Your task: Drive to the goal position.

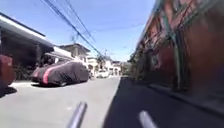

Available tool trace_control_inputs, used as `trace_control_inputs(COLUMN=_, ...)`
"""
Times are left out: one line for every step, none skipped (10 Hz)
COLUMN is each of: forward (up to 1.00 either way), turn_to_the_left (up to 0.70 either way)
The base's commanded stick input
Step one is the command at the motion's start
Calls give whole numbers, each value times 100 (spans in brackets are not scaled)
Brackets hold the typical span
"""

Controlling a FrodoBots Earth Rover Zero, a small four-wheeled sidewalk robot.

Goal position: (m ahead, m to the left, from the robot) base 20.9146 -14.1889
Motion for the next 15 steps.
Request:
trace_control_inputs(forward=100, turn_to_the_left=-35)
trace_control_inputs(forward=100, turn_to_the_left=-40)
trace_control_inputs(forward=100, turn_to_the_left=-39)
trace_control_inputs(forward=100, turn_to_the_left=-40)
trace_control_inputs(forward=100, turn_to_the_left=-40)
trace_control_inputs(forward=100, turn_to_the_left=-40)
trace_control_inputs(forward=100, turn_to_the_left=-37)
trace_control_inputs(forward=100, turn_to_the_left=-19)
trace_control_inputs(forward=100, turn_to_the_left=0)
trace_control_inputs(forward=100, turn_to_the_left=0)
trace_control_inputs(forward=100, turn_to_the_left=3)
trace_control_inputs(forward=100, turn_to_the_left=1)
trace_control_inputs(forward=100, turn_to_the_left=4)
trace_control_inputs(forward=100, turn_to_the_left=10)
trace_control_inputs(forward=100, turn_to_the_left=12)
